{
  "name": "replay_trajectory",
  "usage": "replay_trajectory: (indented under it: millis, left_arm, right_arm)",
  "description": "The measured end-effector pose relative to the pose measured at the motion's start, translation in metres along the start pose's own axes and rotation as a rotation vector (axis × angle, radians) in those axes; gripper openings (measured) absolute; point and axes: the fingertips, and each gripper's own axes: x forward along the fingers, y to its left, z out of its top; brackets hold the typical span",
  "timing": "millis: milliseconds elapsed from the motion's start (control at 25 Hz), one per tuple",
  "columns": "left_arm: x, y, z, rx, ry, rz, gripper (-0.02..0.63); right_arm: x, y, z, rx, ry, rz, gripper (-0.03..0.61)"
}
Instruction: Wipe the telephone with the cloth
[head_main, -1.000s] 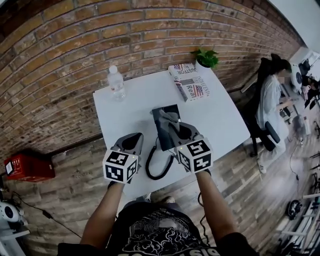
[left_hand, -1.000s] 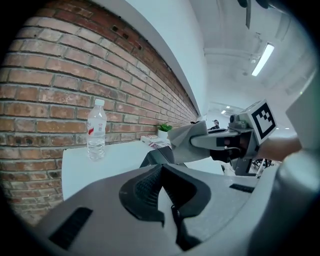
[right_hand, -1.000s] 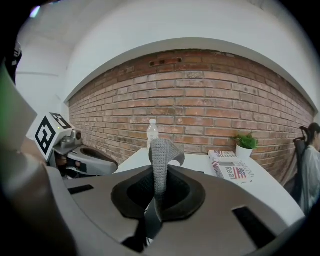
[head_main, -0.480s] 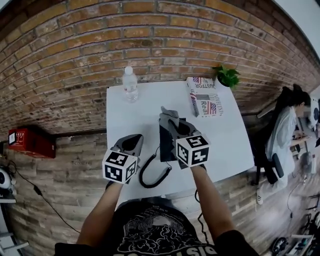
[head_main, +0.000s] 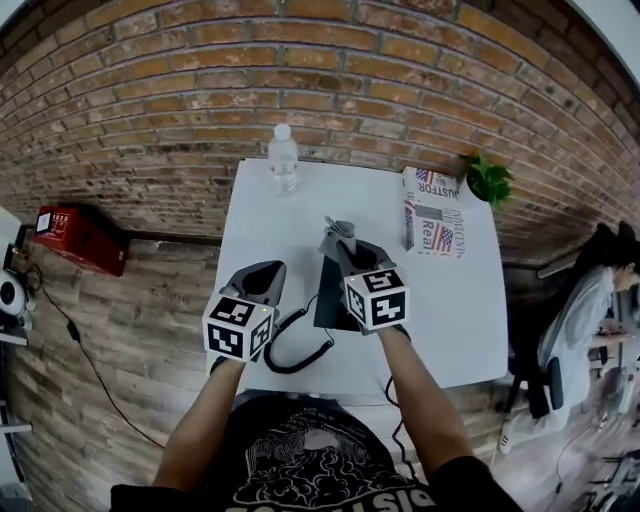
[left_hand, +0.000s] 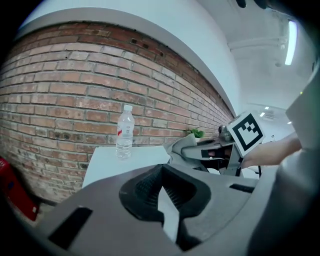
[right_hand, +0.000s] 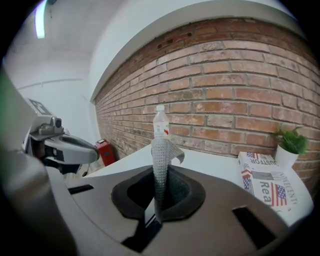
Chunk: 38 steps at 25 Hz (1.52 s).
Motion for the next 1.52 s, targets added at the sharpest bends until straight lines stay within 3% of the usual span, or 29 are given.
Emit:
replay_trajectory:
  millis: [120,520,1520]
  left_arm:
    - [0.0,-0.001,-0.003,-0.012,-0.003,0.031,0.005]
    - [-0.008,-0.005,-0.006,-0.006,-0.002,0.065,0.005]
    - [-0.03,-0.011,-0.032,0.041,0.059,-0.131,0.005]
  right_arm:
    - [0.004,0.006,-0.007,-0.049,0.023,0.035,0.009]
    - [0.002,0.013,-0.021,-0.028,0.025,0.088,0.011]
    - [-0.031,0.054,-0.082,0.108,0.092,-0.039,0.011]
